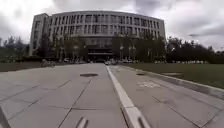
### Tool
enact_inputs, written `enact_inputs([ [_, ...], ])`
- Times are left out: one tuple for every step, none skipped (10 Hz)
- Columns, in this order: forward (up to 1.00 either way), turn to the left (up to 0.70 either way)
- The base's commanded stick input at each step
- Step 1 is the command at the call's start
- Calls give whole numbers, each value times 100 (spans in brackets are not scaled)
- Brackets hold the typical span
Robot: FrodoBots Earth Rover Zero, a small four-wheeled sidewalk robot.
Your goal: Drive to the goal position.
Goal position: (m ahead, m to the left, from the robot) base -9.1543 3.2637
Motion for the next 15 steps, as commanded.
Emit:
enact_inputs([
  [70, 1],
  [70, 1],
  [70, 1],
  [70, 1],
  [70, 1],
  [70, 1],
  [70, 1],
  [70, 1],
  [70, 1],
  [70, 1],
  [70, 1],
  [70, 1],
  [70, 1],
  [70, 1],
  [70, 1],
])
